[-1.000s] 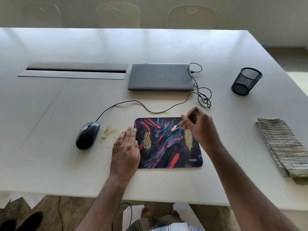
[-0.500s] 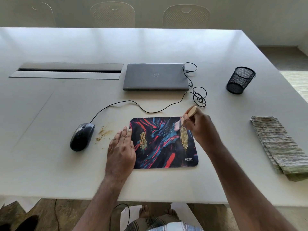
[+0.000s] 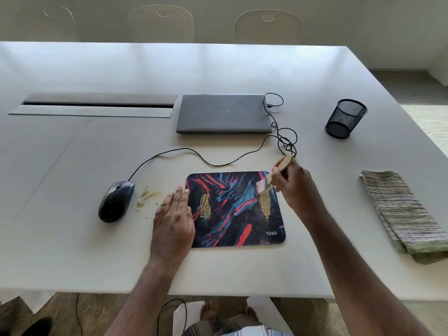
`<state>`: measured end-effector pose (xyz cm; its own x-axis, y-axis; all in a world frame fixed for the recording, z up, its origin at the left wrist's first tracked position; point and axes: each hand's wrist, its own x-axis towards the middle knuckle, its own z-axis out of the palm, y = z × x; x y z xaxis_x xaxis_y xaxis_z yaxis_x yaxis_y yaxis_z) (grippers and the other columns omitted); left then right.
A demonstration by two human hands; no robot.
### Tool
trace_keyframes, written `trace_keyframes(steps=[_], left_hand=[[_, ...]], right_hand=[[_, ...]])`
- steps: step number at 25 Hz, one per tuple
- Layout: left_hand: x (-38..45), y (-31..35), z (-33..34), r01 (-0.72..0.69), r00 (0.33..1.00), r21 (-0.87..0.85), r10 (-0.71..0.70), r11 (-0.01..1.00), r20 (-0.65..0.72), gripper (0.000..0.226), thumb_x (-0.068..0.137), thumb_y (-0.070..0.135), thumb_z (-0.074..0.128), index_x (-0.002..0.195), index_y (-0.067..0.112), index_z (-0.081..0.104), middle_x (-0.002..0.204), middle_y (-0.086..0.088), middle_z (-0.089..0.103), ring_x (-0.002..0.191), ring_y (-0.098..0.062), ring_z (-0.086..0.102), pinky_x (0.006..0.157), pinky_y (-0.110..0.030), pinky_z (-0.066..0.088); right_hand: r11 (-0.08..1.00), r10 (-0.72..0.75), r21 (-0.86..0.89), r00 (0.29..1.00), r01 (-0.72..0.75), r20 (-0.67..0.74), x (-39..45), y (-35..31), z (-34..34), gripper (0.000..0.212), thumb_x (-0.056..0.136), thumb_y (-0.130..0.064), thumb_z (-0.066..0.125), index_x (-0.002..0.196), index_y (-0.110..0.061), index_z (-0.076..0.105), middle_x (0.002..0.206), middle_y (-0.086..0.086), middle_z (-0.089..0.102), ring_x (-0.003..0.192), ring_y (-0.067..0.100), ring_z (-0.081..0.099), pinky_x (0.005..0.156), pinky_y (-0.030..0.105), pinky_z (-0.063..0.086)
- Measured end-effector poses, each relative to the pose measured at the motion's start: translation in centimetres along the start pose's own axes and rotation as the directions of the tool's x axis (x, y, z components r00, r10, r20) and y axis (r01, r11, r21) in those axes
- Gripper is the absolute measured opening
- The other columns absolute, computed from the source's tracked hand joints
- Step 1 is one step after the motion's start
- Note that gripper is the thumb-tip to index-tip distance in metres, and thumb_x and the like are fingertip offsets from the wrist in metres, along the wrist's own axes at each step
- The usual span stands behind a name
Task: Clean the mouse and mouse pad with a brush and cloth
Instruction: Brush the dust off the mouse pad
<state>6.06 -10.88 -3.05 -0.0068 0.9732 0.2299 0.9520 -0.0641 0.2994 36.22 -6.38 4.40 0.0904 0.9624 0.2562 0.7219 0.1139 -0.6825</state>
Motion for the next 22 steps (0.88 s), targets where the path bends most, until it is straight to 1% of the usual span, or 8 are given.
trace_keyframes(steps=[2,5,9,11,13,15,17,22], left_hand=[[0.0,-0.1,0.1,-0.001,1.000,0.004,0.001,1.000,0.001,0.055,0.101,0.027,0.033,0.152,0.013,0.049,0.158,-0.007,0.047,0.145,-0.026,0.043,0.121,-0.043,0.031],[0.0,-0.2,0.1,-0.001,1.000,0.006,0.001,1.000,0.005,0.054,0.101,0.026,0.035,0.152,0.013,0.048,0.158,-0.007,0.047,0.146,-0.026,0.043,0.121,-0.042,0.031],[0.0,0.0,0.0,0.001,1.000,0.002,-0.001,1.000,-0.001,0.055,0.101,0.027,0.033,0.151,0.013,0.049,0.158,-0.007,0.047,0.146,-0.026,0.043,0.121,-0.042,0.031],[0.0,0.0,0.0,0.003,1.000,0.001,-0.003,1.000,-0.002,0.055,0.101,0.026,0.034,0.152,0.013,0.049,0.158,-0.007,0.047,0.146,-0.026,0.043,0.121,-0.042,0.031],[0.0,0.0,0.0,0.001,1.000,0.003,-0.001,1.000,-0.005,0.054,0.101,0.025,0.035,0.151,0.012,0.050,0.158,-0.008,0.047,0.146,-0.027,0.043,0.121,-0.043,0.031],[-0.1,0.0,0.0,0.007,1.000,0.004,-0.007,1.000,-0.006,0.053,0.101,0.025,0.036,0.151,0.012,0.049,0.158,-0.007,0.047,0.146,-0.026,0.043,0.121,-0.042,0.031],[-0.1,0.0,0.0,0.008,1.000,0.005,-0.008,1.000,-0.004,0.053,0.101,0.025,0.036,0.152,0.013,0.049,0.158,-0.007,0.047,0.146,-0.026,0.043,0.121,-0.042,0.030],[-0.1,0.0,0.1,0.015,1.000,0.007,-0.015,1.000,-0.006,0.054,0.101,0.026,0.036,0.152,0.014,0.049,0.158,-0.006,0.047,0.145,-0.025,0.043,0.121,-0.039,0.028]], right_hand=[[0.998,-0.001,-0.058,0.998,-0.002,-0.064,0.3,0.5,-1.0,0.010,0.104,-0.025,0.060,0.100,-0.017,0.058,0.076,0.004,0.071,0.068,0.031,0.070,0.066,0.039,0.057],[0.999,-0.047,-0.005,0.994,0.047,-0.095,0.5,-0.3,-1.6,0.008,0.105,-0.023,0.060,0.099,-0.019,0.058,0.076,0.000,0.071,0.067,0.025,0.070,0.065,0.034,0.053],[0.998,-0.063,0.015,0.998,0.063,0.021,-0.7,-1.2,0.1,0.008,0.104,-0.024,0.062,0.099,-0.018,0.059,0.071,-0.013,0.062,0.062,-0.005,0.061,0.059,0.015,0.044],[0.999,-0.046,-0.024,0.999,0.047,0.026,-1.0,-0.6,0.0,0.007,0.103,-0.024,0.063,0.101,-0.018,0.059,0.074,-0.009,0.064,0.062,0.001,0.060,0.061,0.022,0.047],[0.994,-0.052,-0.098,0.999,0.051,-0.010,-0.6,0.1,-0.9,0.007,0.102,-0.023,0.063,0.101,-0.018,0.058,0.080,0.002,0.069,0.068,0.025,0.067,0.065,0.035,0.053],[0.990,-0.056,-0.130,0.995,0.045,-0.078,0.1,0.6,-2.0,0.008,0.103,-0.023,0.061,0.100,-0.017,0.056,0.082,0.006,0.071,0.072,0.035,0.068,0.066,0.040,0.054],[0.998,-0.047,-0.035,0.993,0.043,-0.112,0.3,0.1,-2.2,0.009,0.105,-0.024,0.059,0.101,-0.016,0.057,0.080,0.004,0.071,0.070,0.033,0.068,0.067,0.038,0.054],[0.997,-0.069,0.041,0.997,0.068,0.029,-0.6,-0.8,0.0,0.009,0.106,-0.026,0.058,0.101,-0.019,0.058,0.080,-0.001,0.069,0.066,0.014,0.065,0.063,0.031,0.048]])
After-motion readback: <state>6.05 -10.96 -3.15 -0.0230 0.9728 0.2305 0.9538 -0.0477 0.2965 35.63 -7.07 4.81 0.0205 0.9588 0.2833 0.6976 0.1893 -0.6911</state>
